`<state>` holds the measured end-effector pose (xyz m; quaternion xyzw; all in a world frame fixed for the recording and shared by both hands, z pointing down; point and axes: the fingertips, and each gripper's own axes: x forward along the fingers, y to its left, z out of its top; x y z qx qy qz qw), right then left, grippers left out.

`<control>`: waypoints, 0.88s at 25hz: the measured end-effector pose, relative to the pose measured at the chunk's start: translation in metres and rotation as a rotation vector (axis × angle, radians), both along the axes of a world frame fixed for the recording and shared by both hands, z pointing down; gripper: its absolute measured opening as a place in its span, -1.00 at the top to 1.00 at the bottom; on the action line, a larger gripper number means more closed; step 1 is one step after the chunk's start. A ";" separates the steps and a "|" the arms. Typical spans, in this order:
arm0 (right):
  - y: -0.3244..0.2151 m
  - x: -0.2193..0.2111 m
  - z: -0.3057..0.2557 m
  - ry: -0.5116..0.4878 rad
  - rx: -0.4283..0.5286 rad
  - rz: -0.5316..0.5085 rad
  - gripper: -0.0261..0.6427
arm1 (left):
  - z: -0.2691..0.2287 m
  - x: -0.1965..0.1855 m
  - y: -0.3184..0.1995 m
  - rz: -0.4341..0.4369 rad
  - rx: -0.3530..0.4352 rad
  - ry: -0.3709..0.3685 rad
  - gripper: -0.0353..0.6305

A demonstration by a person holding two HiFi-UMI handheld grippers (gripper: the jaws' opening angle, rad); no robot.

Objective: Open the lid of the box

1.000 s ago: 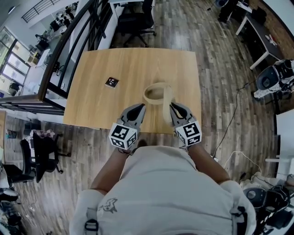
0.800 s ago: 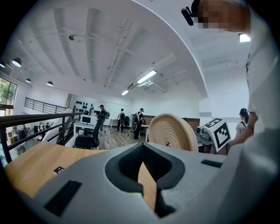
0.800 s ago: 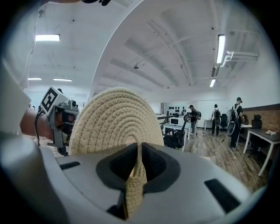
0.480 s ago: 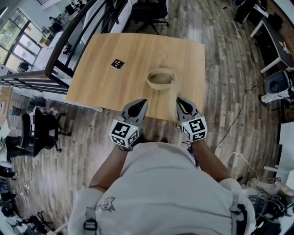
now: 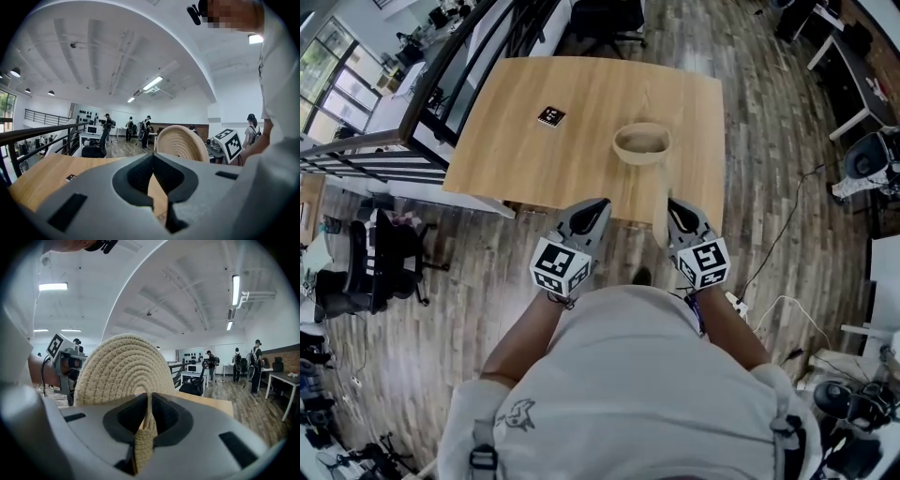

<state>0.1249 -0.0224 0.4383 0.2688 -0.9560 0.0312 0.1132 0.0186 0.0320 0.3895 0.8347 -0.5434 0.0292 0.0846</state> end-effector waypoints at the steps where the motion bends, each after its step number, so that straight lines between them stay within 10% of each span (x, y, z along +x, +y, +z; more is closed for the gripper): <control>1: 0.009 -0.004 -0.001 -0.002 0.001 0.003 0.81 | -0.001 -0.004 0.009 0.007 0.000 -0.003 0.88; 22: 0.140 -0.039 -0.016 -0.062 0.048 0.107 0.81 | 0.004 -0.050 0.129 0.087 0.030 -0.012 0.88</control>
